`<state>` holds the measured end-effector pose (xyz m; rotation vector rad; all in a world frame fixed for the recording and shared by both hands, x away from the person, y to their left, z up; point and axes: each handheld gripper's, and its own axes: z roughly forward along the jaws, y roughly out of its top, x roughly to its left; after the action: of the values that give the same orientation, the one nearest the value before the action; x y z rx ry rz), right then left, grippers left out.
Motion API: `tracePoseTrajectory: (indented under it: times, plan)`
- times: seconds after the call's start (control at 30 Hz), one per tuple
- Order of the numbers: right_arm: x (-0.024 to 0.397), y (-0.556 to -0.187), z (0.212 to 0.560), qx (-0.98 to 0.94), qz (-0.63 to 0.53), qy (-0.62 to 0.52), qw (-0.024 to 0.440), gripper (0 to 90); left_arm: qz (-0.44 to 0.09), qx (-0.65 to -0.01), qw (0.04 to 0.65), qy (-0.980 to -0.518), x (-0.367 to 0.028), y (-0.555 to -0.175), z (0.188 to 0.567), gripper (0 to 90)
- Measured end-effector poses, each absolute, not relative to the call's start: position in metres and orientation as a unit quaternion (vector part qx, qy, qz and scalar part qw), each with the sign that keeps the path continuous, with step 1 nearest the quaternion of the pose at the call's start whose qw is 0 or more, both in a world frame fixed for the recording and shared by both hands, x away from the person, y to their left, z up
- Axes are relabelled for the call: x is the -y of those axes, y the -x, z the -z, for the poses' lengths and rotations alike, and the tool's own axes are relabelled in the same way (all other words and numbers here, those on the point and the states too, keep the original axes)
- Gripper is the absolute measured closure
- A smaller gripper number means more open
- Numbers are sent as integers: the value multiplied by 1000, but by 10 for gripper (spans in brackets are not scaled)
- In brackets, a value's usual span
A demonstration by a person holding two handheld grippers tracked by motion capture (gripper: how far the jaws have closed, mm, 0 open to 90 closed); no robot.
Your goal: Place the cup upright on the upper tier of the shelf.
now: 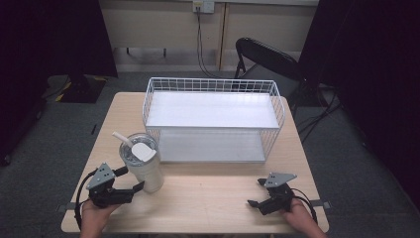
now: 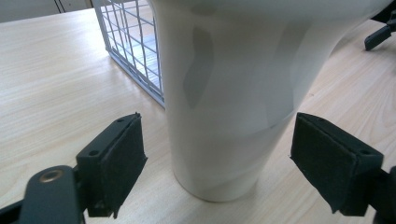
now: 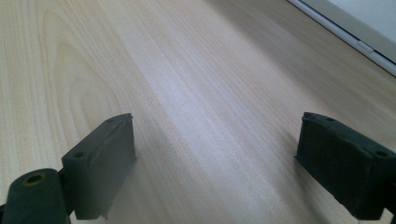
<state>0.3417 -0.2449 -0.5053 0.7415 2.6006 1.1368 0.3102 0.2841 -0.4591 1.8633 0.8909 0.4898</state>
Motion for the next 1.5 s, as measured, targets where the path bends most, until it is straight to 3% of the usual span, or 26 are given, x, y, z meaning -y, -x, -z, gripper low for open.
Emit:
tracePoseTrajectory:
  times: [0.63,1.5]
  plan:
    - [245,-342,505,-882,-385,-252,104,109,-209,-350,500,-764,-272,-316,453,159]
    - [245,-342,505,-882,-385,-251,104,109,-224,-357,557,-715,-258,-328,460,81]
